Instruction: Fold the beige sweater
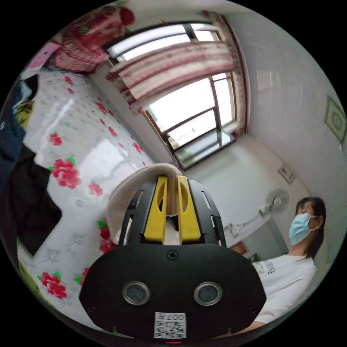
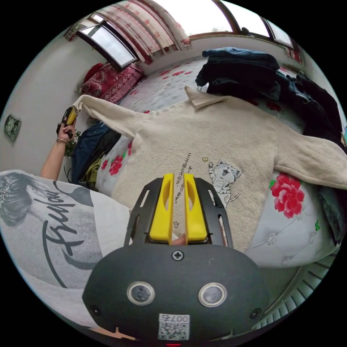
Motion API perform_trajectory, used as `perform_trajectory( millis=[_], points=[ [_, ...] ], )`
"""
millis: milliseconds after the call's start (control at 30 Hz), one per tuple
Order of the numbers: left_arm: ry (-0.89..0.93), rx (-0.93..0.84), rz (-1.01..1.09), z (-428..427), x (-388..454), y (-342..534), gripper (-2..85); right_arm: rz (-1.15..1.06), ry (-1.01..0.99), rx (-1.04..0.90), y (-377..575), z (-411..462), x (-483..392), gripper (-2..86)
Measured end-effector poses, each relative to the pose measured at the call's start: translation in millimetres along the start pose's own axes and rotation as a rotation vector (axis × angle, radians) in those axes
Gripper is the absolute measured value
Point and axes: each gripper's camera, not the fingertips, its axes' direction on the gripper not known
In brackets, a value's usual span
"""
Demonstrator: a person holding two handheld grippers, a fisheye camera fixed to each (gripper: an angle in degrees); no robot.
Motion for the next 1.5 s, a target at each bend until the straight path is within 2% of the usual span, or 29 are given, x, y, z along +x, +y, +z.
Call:
perform_trajectory(
  millis=[167, 200, 300, 367, 567, 733, 800, 867, 933, 1033, 1133, 1200, 1267, 1333, 1433, 1500],
  points=[
    [0.19, -0.325, 0.219, 183.1, 94.8, 41.4, 7.3, 0.046, -0.027, 0.051, -3.1, -11.6, 28.6, 5.1],
    [0.217, -0.436, 0.255, 237.6, 110.8, 64.4, 9.4, 0.057, -0.028, 0.059, -3.7, -12.9, 32.8, 5.3],
    [0.164, -0.73, 0.225, 359.9, 112.8, 137.2, 12.3, 0.136, -0.043, 0.111, -7.0, -20.0, 55.9, 6.3],
    [0.153, -0.823, 0.196, 400.4, 103.8, 175.5, 12.5, 0.185, -0.059, 0.147, -10.9, -26.4, 71.5, 7.2],
    [-0.06, -0.793, 0.169, 391.7, 58.8, 207.3, 10.4, 0.191, 0.021, 0.134, -34.1, -17.2, 102.5, 8.9],
    [-0.425, -0.676, 0.056, 337.0, 1.3, 188.9, 9.1, 0.121, 0.022, 0.078, -85.6, 18.9, 119.6, 9.1],
    [-0.501, -0.635, 0.023, 325.7, -11.6, 184.3, 9.0, 0.091, 0.01, 0.036, -108.4, 37.8, 122.3, 8.8],
    [-0.568, -0.628, -0.009, 323.1, -24.5, 183.2, 9.1, 0.061, -0.051, -0.086, -134.5, 71.2, 123.7, 7.6],
    [-0.631, -0.642, -0.043, 329.5, -39.1, 186.3, 9.4, -0.002, 0.007, -0.199, -146.3, 91.4, 116.5, 6.5],
    [-0.602, -0.621, -0.072, 338.8, -39.6, 190.3, 9.4, -0.204, 0.121, -0.075, -151.6, 57.9, 91.1, 5.7],
    [-0.586, -0.597, 0.012, 352.4, -23.3, 195.9, 8.5, -0.328, 0.183, 0.044, -144.3, 4.0, 77.7, 5.6],
    [-0.596, -0.635, 0.035, 368.0, -26.3, 205.1, 8.4, -0.291, 0.259, -0.01, -140.2, 1.5, 90.0, 6.0],
    [-0.621, -0.705, 0.0, 385.7, -43.7, 218.0, 8.0, -0.163, 0.326, -0.152, -135.2, 25.0, 122.7, 6.2],
    [-0.657, -0.743, -0.043, 398.0, -65.5, 232.0, 5.1, -0.107, 0.305, -0.164, -137.8, 28.0, 132.5, 6.3],
    [-0.684, -0.724, -0.028, 400.1, -67.0, 231.3, 3.5, -0.101, 0.169, 0.001, -157.0, 17.5, 123.7, 6.2],
    [-0.685, -0.732, -0.014, 402.9, -64.6, 229.4, 3.5, -0.135, 0.074, -0.014, -180.5, 33.5, 115.9, 6.4]
  ],
)
